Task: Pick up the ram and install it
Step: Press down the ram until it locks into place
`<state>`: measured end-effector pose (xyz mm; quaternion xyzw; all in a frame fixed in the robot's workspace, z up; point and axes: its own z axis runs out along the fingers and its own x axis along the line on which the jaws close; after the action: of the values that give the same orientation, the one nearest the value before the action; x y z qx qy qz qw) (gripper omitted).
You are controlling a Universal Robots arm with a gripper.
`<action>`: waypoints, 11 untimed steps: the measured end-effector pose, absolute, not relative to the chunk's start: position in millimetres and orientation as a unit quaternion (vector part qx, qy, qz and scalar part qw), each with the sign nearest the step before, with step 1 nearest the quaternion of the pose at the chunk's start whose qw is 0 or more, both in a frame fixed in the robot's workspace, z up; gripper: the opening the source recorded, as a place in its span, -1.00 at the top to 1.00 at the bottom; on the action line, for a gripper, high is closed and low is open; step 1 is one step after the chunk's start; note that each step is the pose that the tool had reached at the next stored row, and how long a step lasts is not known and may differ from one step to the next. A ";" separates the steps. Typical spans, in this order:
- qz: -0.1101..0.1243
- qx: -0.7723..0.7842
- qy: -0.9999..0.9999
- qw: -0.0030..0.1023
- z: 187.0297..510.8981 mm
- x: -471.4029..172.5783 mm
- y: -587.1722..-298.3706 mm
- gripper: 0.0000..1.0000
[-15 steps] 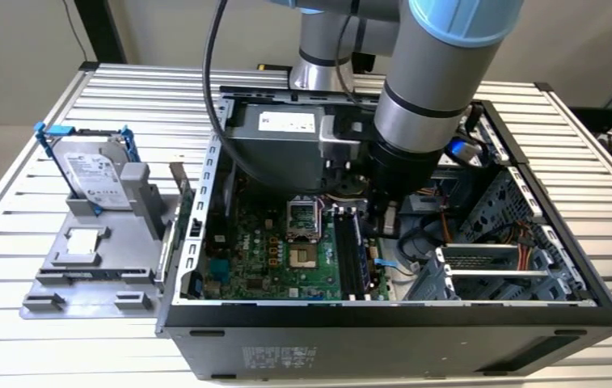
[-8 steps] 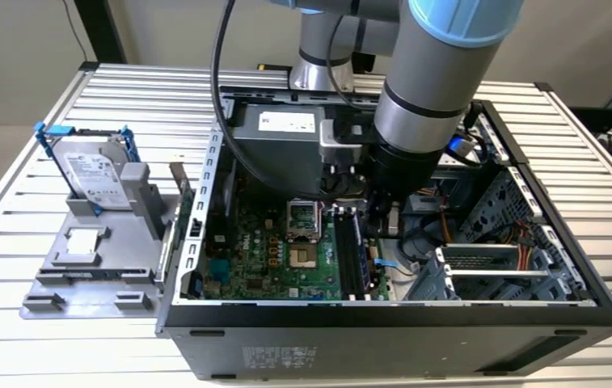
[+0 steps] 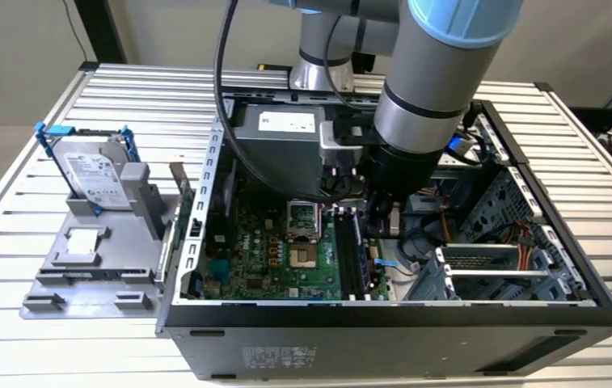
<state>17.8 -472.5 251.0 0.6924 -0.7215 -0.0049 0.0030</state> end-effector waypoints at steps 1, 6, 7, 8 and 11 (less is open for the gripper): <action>-0.005 0.692 -0.721 0.003 251.0 17.8 -472.5 1.00; -0.005 0.692 -0.721 0.003 246.1 17.5 -472.5 1.00; -0.005 0.692 -0.721 0.003 244.5 17.3 -472.5 1.00; -0.005 0.692 -0.721 0.003 242.5 17.0 -472.5 1.00; -0.005 0.692 -0.721 0.003 237.2 16.3 -472.5 1.00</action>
<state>16.3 -472.5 237.2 0.6925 -0.7214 -0.0050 0.0029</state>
